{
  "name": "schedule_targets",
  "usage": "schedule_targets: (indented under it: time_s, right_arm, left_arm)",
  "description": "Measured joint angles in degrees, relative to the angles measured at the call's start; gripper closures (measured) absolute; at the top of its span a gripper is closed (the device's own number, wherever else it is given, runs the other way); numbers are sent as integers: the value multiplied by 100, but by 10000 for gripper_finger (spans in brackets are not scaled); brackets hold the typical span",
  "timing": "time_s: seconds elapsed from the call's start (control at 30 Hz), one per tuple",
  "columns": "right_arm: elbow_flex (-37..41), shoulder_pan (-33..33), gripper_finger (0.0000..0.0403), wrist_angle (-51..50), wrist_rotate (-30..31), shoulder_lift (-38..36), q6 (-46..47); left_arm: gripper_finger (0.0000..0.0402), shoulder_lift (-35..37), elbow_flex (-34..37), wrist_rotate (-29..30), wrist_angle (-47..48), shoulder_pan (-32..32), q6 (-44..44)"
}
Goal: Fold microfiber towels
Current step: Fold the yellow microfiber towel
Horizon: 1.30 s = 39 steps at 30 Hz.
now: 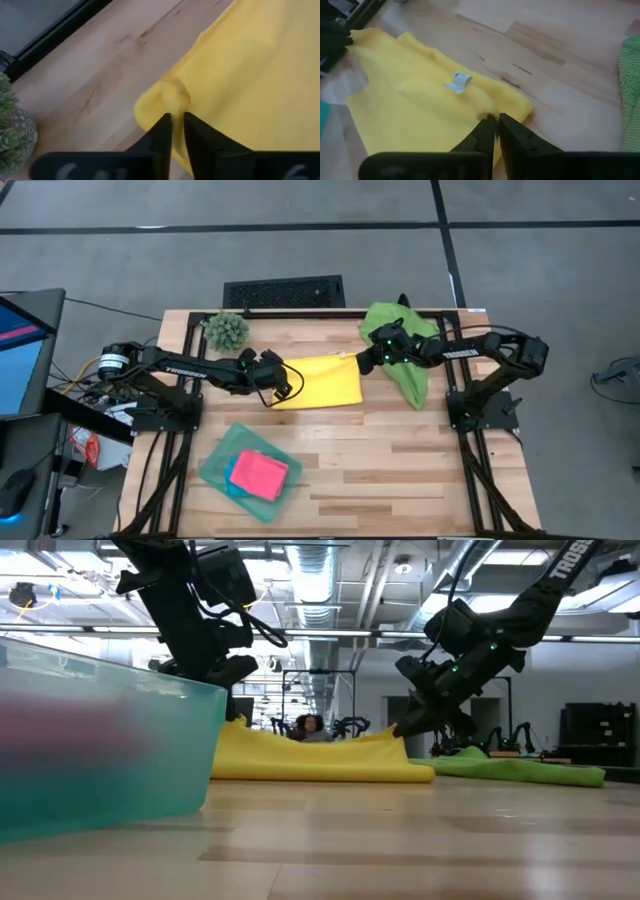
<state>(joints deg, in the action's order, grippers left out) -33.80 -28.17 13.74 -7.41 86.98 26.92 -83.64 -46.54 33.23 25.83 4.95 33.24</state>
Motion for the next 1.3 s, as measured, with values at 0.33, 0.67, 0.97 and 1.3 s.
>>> schedule_targets:
  time_s: [0.33,0.67,0.97,1.3]
  right_arm:
    - [0,1,295,-5,1,0,2]
    - [0,-234,213,-18,1,0,-223]
    - [-840,-349,193,-1557,4,0,-1093]
    - [-2085,-404,210,-3231,633,-51,-2278]
  left_arm:
    - [250,0,0,-115,11,4,53]
    - [227,0,0,-283,-457,-30,458]
    - [226,9,-56,-1041,-1398,-118,74]
    - [226,11,-318,-1298,-1374,-118,-545]
